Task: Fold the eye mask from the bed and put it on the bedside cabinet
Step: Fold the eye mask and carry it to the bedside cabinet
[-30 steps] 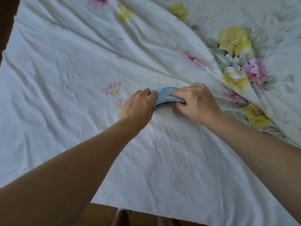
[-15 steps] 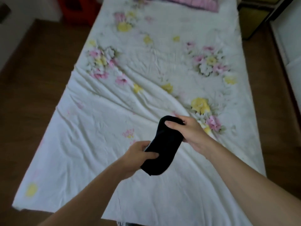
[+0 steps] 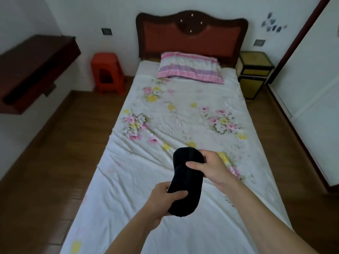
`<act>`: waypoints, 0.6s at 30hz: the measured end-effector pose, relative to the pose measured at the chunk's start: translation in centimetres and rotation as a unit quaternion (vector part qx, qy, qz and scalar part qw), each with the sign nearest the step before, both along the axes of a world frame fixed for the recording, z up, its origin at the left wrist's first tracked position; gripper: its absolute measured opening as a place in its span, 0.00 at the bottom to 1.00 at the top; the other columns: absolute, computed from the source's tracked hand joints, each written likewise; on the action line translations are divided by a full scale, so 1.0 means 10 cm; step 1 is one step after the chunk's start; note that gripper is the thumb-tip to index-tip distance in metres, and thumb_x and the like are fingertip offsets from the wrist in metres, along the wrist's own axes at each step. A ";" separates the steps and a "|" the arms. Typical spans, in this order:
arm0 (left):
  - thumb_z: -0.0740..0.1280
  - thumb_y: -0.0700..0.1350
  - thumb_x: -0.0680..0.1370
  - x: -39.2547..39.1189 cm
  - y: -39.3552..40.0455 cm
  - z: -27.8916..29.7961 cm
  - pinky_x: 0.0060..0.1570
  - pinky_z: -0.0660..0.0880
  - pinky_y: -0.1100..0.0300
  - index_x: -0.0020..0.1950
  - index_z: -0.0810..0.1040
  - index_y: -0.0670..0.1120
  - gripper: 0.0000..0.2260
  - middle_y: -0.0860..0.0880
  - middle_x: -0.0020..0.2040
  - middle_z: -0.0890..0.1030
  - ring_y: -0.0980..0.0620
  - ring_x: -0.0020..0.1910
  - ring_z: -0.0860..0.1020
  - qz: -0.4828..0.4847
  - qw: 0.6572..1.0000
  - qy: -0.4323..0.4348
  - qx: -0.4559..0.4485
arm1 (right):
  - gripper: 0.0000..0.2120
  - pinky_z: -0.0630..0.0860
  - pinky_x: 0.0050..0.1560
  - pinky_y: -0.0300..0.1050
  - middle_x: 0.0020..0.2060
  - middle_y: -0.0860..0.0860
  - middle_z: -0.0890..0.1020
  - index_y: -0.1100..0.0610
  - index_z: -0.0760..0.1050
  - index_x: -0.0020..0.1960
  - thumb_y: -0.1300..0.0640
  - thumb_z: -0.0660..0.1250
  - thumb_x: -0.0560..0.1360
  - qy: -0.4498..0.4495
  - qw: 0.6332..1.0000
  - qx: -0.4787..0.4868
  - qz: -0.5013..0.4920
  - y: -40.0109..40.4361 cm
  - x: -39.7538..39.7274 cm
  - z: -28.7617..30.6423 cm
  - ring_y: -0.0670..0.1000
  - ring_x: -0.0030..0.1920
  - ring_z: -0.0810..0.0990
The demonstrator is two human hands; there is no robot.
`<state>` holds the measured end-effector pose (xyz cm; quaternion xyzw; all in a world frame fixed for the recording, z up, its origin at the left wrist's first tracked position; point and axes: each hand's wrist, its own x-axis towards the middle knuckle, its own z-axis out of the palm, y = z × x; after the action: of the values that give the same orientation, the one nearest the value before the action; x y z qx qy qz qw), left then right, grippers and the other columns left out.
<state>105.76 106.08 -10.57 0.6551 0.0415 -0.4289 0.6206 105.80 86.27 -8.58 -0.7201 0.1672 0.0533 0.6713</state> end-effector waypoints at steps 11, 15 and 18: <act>0.70 0.36 0.75 -0.03 0.23 0.52 0.45 0.83 0.56 0.53 0.85 0.39 0.08 0.38 0.52 0.86 0.42 0.52 0.85 0.074 0.989 0.044 -0.120 | 0.22 0.82 0.55 0.47 0.53 0.48 0.87 0.55 0.86 0.55 0.73 0.73 0.67 -0.325 0.855 -0.382 0.129 0.50 -0.56 0.51 0.48 0.56 0.85; 0.68 0.39 0.76 -0.08 0.27 0.60 0.47 0.82 0.56 0.57 0.84 0.39 0.11 0.40 0.54 0.86 0.44 0.54 0.84 0.071 0.971 0.106 -0.203 | 0.18 0.84 0.54 0.50 0.53 0.50 0.88 0.57 0.86 0.53 0.72 0.77 0.67 -0.371 0.789 -0.464 0.156 0.56 -0.66 0.56 0.53 0.57 0.85; 0.65 0.44 0.76 -0.10 0.31 0.60 0.49 0.83 0.51 0.59 0.81 0.35 0.17 0.37 0.56 0.84 0.41 0.52 0.84 0.101 0.946 0.171 -0.255 | 0.19 0.83 0.56 0.50 0.54 0.50 0.88 0.56 0.86 0.55 0.71 0.76 0.68 -0.367 0.773 -0.489 0.170 0.51 -0.71 0.60 0.53 0.59 0.84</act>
<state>104.73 109.18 -4.57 0.3837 0.1020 -0.4660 0.7907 98.68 91.39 -2.60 -0.9327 -0.2135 -0.1908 0.2195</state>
